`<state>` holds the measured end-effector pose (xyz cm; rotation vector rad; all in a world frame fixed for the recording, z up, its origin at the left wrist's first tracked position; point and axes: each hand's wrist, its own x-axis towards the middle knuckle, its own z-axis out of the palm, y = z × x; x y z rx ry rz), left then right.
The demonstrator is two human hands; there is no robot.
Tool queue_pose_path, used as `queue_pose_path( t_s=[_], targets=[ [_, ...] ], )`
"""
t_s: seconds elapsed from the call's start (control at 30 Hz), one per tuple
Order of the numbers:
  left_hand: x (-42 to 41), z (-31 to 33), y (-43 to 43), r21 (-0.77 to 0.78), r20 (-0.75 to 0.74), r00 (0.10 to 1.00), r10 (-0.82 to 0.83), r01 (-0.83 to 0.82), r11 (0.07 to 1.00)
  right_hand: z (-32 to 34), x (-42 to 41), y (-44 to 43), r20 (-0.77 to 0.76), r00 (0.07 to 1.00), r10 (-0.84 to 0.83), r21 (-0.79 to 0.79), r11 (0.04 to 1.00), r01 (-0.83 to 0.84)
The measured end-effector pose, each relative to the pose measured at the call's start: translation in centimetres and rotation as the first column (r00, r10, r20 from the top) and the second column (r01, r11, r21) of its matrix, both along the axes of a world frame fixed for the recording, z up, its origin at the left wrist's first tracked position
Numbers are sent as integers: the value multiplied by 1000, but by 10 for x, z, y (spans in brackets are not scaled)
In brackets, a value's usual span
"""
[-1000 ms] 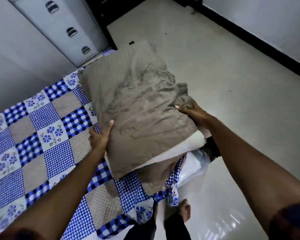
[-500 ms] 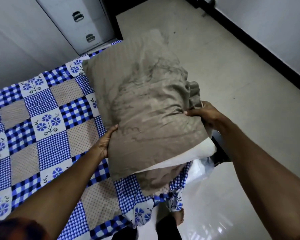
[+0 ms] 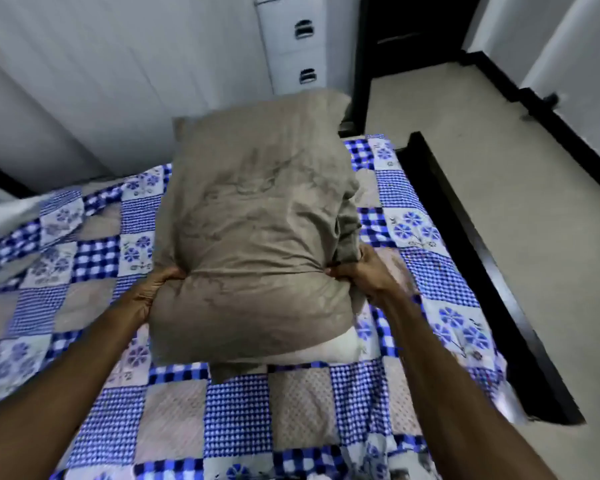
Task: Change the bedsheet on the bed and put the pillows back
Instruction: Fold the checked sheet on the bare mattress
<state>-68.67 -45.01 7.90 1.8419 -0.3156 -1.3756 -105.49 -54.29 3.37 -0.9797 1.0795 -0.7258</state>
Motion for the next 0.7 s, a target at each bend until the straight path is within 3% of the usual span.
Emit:
queue_pose_path(
  t_s=[0.13, 0.23, 0.37, 0.5, 0.7],
  targets=[
    [98, 12, 50, 25, 59, 990, 127, -129, 991, -8, 113, 18, 40, 998, 47, 49, 998, -49],
    [157, -14, 84, 118, 130, 980, 152, -167, 979, -45, 167, 41, 9, 995, 101, 98, 990, -102],
    [205, -83, 123, 242, 337, 934, 118, -207, 948, -127, 193, 67, -296, 897, 327, 82, 945, -317],
    [162, -84, 105, 120, 664, 743, 82, -215, 969, -129, 200, 59, -454, 798, 397, -3, 895, -446],
    [122, -66, 54, -95, 861, 492, 127, -90, 991, -115, 183, 27, -470, 714, 519, 62, 826, -560]
  ],
)
